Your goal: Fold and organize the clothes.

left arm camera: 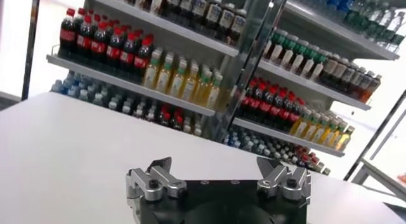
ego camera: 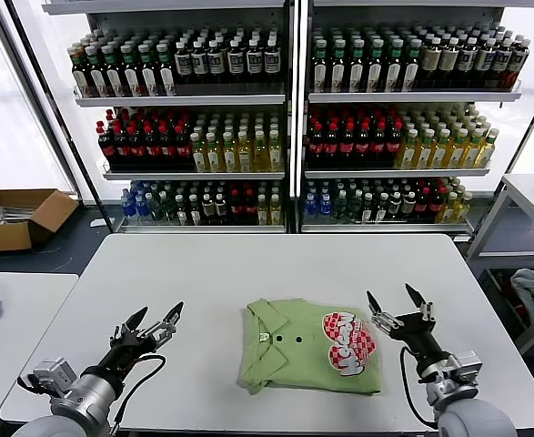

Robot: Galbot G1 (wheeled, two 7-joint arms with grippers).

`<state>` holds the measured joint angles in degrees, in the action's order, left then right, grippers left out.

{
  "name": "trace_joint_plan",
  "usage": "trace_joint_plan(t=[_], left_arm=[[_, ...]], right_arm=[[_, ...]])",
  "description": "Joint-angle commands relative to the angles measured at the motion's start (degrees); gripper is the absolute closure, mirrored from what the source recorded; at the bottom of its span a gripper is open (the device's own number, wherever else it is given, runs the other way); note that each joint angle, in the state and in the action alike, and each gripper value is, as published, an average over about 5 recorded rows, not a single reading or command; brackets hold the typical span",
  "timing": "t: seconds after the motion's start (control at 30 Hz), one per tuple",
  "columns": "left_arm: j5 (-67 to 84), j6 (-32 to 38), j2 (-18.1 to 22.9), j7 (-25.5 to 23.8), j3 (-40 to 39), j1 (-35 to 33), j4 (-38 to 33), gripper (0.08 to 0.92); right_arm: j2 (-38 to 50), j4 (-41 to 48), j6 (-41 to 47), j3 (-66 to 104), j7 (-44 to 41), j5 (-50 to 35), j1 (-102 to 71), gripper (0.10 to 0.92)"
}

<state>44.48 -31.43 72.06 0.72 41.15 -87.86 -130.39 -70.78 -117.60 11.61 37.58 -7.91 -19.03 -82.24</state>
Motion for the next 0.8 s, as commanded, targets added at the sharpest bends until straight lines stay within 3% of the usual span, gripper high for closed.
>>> trace_joint_plan(t=[0.03, 0.27, 0.53, 0.8], left_arm=[[-5.1, 1.9, 0.7, -5.6, 1.9, -0.2, 1.4, 0.177], [-19.7, 10.7, 4.5, -14.1, 5.3, -1.3, 4.2, 0.177], [-21.8, 26.3, 6.1, -22.0, 8.7, -2.5, 7.3, 0.177], [-21.2, 33.9, 7.6, -25.3, 11.5, -3.0, 9.5, 0.177]], right_arm=[[-0.8, 1.5, -6.0, 9.7, -6.4, -2.4, -4.8, 0.203], [-1.7, 2.9, -7.7, 13.7, -7.6, -5.3, -7.2, 0.203], [-2.8, 1.7, -8.6, 14.7, -9.9, -5.5, -9.4, 0.203], [-4.4, 1.3, -9.2, 14.7, -10.8, -5.0, -10.2, 0.203]])
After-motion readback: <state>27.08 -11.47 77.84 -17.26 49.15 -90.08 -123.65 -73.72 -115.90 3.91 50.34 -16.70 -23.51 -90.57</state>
